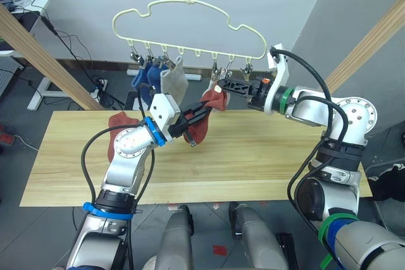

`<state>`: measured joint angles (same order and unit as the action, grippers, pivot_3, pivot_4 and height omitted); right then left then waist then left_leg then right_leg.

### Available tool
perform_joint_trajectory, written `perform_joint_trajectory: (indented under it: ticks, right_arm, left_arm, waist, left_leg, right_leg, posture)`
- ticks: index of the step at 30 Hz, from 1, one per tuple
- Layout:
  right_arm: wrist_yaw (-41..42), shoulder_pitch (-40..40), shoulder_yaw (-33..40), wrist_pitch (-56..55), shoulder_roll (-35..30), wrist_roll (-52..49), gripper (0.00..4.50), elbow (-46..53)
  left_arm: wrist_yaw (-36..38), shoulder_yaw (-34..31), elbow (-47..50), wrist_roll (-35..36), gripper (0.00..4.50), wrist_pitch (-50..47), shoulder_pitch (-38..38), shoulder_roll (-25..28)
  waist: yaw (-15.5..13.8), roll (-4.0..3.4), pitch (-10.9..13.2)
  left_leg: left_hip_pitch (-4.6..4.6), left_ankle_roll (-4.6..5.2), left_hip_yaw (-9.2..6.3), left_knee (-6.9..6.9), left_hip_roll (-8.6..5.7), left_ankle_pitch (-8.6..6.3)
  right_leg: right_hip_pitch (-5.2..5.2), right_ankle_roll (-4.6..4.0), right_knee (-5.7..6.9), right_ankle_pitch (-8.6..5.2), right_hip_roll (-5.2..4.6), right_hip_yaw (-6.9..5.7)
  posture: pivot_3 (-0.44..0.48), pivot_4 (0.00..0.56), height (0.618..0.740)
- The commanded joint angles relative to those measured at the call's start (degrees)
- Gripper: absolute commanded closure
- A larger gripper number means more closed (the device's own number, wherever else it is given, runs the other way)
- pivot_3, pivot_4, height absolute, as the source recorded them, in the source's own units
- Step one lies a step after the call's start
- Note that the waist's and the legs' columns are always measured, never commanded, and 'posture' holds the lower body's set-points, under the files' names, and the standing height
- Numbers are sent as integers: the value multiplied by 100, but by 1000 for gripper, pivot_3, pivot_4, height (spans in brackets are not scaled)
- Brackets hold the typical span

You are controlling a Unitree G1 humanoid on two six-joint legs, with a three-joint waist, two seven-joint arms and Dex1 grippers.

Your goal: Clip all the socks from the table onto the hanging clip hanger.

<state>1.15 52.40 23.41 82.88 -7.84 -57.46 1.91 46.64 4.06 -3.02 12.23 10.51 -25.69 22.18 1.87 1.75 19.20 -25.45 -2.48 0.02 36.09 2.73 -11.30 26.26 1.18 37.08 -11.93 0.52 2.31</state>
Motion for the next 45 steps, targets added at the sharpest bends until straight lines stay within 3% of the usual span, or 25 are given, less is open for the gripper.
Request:
perform_joint_trajectory:
  ticks: [1, 3, 10, 14, 18, 22, 25, 27, 30, 35, 45]
  right_arm:
    - [115, 2, 225, 45, -265, -191, 43, 138]
    - [210, -164, 294, 183, -507, -322, 43, 361]
    - [303, -1144, -205, -133, -1059, -163, 0, 1842]
    - [327, -1873, -1310, -1560, -1448, 1205, 0, 2733]
    - [53, -2311, -1978, -2840, -1408, 2409, 0, 2984]
    - [-67, -2446, -2378, -3414, -1253, 3069, 0, 3072]
    - [-371, -2375, -2739, -3725, -759, 3459, 0, 3125]
    - [-432, -2373, -2842, -3829, -600, 3688, 0, 3124]
    - [-593, -2388, -2915, -4120, -397, 4090, 0, 3070]
    - [-566, -2217, -3025, -4593, -246, 4642, 1638, 2614]
    - [-600, -1934, -3012, -5198, 228, 5306, 1638, 1927]
  left_arm:
    - [-189, -15, 84, -80, 4500, 62, -96, -80]
    - [-289, -20, 62, -84, 4500, -51, -139, -122]
    - [-215, -144, -62, 334, 2436, -835, -207, -152]
    - [230, -316, -93, 701, 1187, -1174, -115, 162]
    - [597, -562, 265, 1175, 31, -1626, 99, 503]
    - [738, -765, 714, 1650, 31, -2123, 298, 685]
    - [651, -1187, 1553, 2972, 31, -3453, 436, 926]
    - [574, -1338, 1803, 3302, 31, -3739, 429, 999]
    - [481, -1497, 2059, 3323, 31, -3701, 396, 1058]
    - [353, -1607, 2450, 3243, 0, -3558, 653, 1050]
    - [151, -1594, 2645, 3196, 0, -3514, 798, 1048]
  waist:
    - [0, 0, 0]
    - [-16, 0, 0]
    - [22, 0, 0]
    - [113, 0, 0]
    - [181, 0, 0]
    - [159, 0, 0]
    - [162, 0, 0]
    - [150, 0, 0]
    - [120, 0, 0]
    - [98, 1, -1]
    - [58, 1, -1]
  left_leg:
    - [0, 0, 0, 0, 0, 0]
    - [-2, 0, -1, 1, -1, 0]
    - [-13, 1, 1, 1, -2, 0]
    - [-10, 0, -5, 1, 5, 0]
    - [-7, -1, 2, 1, 6, 0]
    - [-7, -1, 2, 1, 6, 1]
    - [-8, -2, 2, 1, 6, 1]
    - [-8, -2, -2, 1, 8, 1]
    - [-8, -3, -2, 2, 6, 1]
    - [-8, -4, 5, 5, -3, 2]
    - [-7, -4, 2, 3, 3, 2]
  right_leg:
    - [0, 0, 0, 0, 0, 0]
    - [0, 0, 0, 0, 0, 0]
    - [8, 1, -6, 0, -1, 2]
    - [13, 2, 1, -1, 10, 0]
    - [15, 2, 3, -1, 11, 7]
    - [16, 2, 3, -1, 10, 5]
    - [16, 2, 2, -1, 9, 7]
    - [18, 2, 3, -1, 9, 4]
    - [16, 2, 3, -1, 8, 4]
    - [12, 3, -2, 0, -2, 8]
    - [16, 2, 4, 0, 5, 6]
  posture:
    - [-30, 351, 740]
    - [-33, 352, 740]
    - [-58, 353, 740]
    - [-66, 354, 740]
    - [-64, 352, 740]
    - [-56, 349, 740]
    - [-52, 346, 740]
    - [-44, 344, 740]
    - [-32, 340, 740]
    - [-16, 335, 740]
    - [3, 345, 740]
